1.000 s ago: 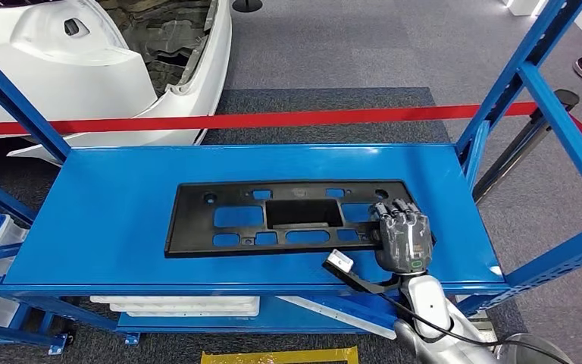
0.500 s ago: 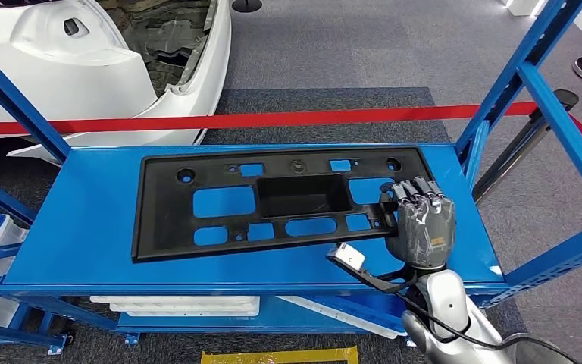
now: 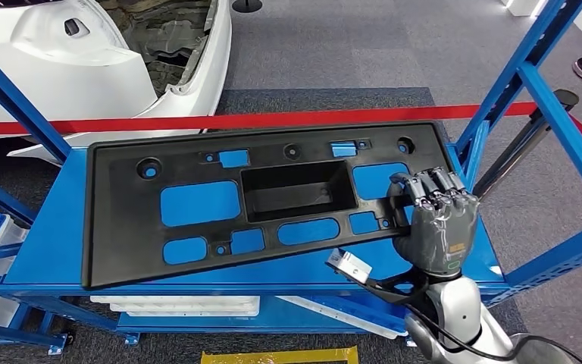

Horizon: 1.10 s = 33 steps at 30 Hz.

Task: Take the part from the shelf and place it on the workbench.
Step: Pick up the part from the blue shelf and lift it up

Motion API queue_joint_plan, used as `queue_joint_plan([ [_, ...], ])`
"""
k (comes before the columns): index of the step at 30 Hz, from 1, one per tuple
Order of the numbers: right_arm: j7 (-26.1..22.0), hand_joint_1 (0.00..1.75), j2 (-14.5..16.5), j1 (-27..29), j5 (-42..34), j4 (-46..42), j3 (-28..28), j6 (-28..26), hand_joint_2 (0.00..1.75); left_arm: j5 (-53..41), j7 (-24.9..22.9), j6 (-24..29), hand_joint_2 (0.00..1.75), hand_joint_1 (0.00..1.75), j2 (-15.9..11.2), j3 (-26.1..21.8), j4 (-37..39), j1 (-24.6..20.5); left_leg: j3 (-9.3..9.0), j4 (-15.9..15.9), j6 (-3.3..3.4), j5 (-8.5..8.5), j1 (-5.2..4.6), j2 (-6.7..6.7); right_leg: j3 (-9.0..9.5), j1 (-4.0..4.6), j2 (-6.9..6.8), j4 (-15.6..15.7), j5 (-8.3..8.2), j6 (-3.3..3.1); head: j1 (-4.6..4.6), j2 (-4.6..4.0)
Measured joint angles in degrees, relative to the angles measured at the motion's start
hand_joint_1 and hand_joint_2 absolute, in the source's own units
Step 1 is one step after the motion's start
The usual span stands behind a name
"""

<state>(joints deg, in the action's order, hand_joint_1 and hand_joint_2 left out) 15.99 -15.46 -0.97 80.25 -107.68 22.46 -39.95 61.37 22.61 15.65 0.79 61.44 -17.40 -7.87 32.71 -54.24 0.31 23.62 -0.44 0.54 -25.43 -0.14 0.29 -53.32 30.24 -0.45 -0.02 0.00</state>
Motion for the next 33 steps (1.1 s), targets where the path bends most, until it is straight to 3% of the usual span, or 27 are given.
queue_joint_plan([
  [4,-0.62,1.75,0.56,0.16,0.26,-2.06,1.16,0.01,1.75,-0.01,0.99,-0.33,1.75,0.0,0.01,0.01,0.0,0.0,0.0,0.0,0.0,0.0,0.0,0.0,0.0,0.01,0.0,0.0,0.0,0.0,-0.01,0.0],
  [16,-2.71,1.75,4.04,0.45,1.87,-3.85,6.53,0.56,1.75,-1.23,2.76,-2.15,1.75,0.0,0.0,0.01,0.02,0.08,0.0,0.03,0.0,0.0,0.02,0.0,0.0,0.03,0.0,0.0,0.04,-0.05,-0.01,0.0],
  [24,-2.54,1.75,5.11,1.31,0.41,-4.33,6.94,1.39,1.75,-1.27,0.24,-0.02,1.75,0.0,0.02,0.02,0.07,-0.05,0.02,-0.04,0.03,0.04,-0.02,0.0,0.0,-0.03,0.0,0.04,0.03,-0.04,-0.01,0.0],
  [33,-3.19,1.75,5.92,1.64,-2.27,-4.3,7.0,1.38,1.75,-1.37,-0.64,1.3,1.75,0.0,0.02,0.01,0.46,-0.11,0.13,-0.34,0.85,0.44,-0.44,0.0,0.1,-0.4,0.0,0.21,0.13,0.44,-0.09,0.0],
])
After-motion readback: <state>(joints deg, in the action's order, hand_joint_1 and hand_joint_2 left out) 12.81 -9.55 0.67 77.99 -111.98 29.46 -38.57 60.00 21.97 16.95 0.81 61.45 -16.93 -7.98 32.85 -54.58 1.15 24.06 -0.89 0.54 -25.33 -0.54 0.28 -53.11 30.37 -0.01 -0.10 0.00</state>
